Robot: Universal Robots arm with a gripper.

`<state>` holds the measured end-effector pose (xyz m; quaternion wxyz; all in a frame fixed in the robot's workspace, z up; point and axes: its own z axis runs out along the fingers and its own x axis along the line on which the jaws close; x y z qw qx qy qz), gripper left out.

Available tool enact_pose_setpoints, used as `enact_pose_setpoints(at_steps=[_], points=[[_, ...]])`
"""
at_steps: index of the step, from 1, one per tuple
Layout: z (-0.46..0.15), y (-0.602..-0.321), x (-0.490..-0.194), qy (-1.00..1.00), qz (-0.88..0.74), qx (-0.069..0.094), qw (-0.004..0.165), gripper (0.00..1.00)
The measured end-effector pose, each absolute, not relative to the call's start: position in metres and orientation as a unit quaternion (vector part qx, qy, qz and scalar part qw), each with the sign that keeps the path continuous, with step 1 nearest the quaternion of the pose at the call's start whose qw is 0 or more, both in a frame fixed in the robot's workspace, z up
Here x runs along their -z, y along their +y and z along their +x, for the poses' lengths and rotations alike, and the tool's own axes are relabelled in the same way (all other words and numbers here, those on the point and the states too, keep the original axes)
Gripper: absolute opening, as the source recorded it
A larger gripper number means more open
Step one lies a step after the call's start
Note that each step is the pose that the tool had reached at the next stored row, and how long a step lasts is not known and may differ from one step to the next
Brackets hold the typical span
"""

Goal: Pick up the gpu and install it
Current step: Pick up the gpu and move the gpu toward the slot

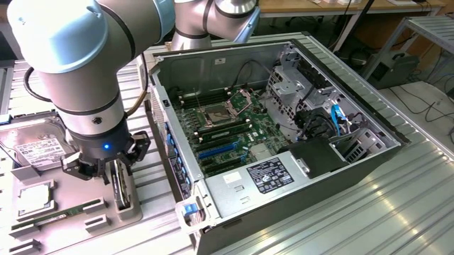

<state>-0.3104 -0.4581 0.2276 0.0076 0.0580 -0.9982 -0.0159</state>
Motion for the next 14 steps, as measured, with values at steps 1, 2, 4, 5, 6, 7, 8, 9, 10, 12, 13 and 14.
enact_pose_setpoints(at_steps=[1, 2, 4, 5, 6, 7, 8, 9, 10, 12, 13, 14], points=[[-0.3104, -0.4581, -0.2276, -0.998, 0.058, 0.016, 0.008, 0.48], [-0.3104, -0.4581, -0.2275, -0.998, 0.058, 0.016, 0.008, 0.48], [-0.3104, -0.4581, -0.2274, -0.998, 0.058, 0.016, 0.008, 0.48], [-0.3104, -0.4581, -0.2274, -0.998, 0.058, 0.016, 0.008, 0.48], [-0.3104, -0.4581, -0.2274, -0.998, 0.058, 0.016, 0.008, 0.48], [-0.3104, -0.4581, -0.2274, -0.998, 0.058, 0.016, 0.008, 0.48], [-0.3104, -0.4581, -0.2274, -0.998, 0.058, 0.016, 0.008, 0.48], [-0.3104, -0.4581, -0.2274, -0.998, 0.058, 0.016, 0.008, 0.47], [-0.3104, -0.4581, -0.2274, -0.998, 0.058, 0.016, 0.007, 0.40], [-0.3104, -0.4581, -0.2274, -0.998, 0.058, 0.016, 0.008, 0.33], [-0.3104, -0.4581, -0.2273, -0.998, 0.058, 0.016, 0.007, 0.33], [-0.3104, -0.4581, -0.2274, -0.998, 0.058, 0.016, 0.008, 0.33]])
